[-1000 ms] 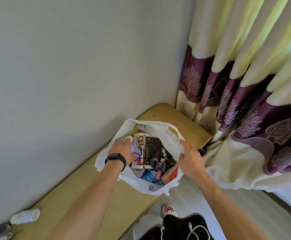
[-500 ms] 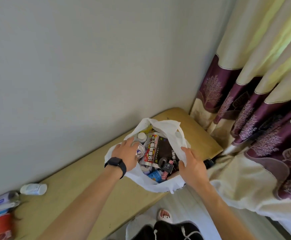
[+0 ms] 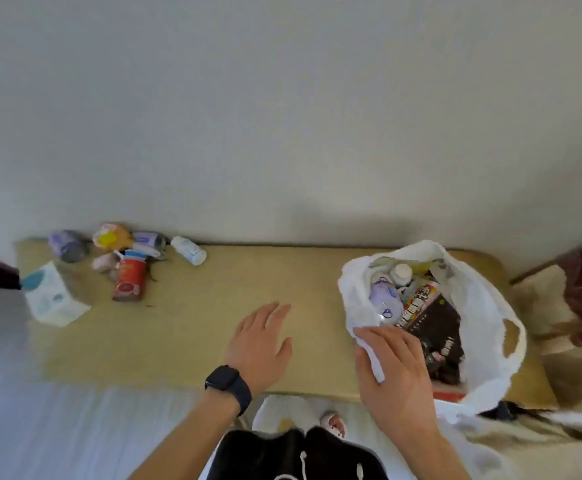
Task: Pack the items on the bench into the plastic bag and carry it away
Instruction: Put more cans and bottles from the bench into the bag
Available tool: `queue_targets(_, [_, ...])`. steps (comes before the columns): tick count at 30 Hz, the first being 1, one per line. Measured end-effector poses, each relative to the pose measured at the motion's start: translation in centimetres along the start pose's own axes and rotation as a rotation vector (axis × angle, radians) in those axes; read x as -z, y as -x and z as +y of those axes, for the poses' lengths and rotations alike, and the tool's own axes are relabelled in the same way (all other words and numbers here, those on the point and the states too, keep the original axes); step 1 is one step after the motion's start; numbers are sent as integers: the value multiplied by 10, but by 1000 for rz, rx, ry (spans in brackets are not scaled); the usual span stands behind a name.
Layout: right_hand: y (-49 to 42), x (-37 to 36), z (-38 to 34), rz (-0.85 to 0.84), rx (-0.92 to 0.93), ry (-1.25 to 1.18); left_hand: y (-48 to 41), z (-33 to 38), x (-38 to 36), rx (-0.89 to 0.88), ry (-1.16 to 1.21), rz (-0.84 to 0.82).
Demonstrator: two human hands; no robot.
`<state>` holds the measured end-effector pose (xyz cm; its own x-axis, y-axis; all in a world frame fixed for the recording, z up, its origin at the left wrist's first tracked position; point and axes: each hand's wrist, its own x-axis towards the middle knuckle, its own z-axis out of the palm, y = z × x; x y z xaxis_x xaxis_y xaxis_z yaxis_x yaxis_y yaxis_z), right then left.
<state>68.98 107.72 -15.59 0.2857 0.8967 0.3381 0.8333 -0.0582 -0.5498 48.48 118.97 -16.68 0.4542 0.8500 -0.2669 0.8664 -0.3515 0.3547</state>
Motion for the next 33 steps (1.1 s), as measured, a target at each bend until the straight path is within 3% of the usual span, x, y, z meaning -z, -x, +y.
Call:
queue_targets(4, [-13,-59,-47,-253,137,-82,36,-78,-17,249,21,-144])
queue_targets(9, [-35,-142,-98,-595,242,14,58,-165,-21,448,95,-237])
queue_targets(13, [-58,-208,-137,-903,194,145,60,-248,-21,530,110,-310])
queue_targets(16, [-84,-261,-170,-1040,121,228,52,-312,-21,558,79,-354])
queue_targets(19, [-120,-320,-196,-1089,65,330,47,-364,-24,538,42,-411])
queue_targets(23, [-185,-398,-220,-986,20,397,49,-410,-32,458,-2,-489])
queue_targets(30, [-239,-483,-231,-1009,-49,487,44,-409,-32,447,94,-500])
queue_targets(33, [-213,-480,-234,-986,-205,429,38,-414,-23,485,187,-420])
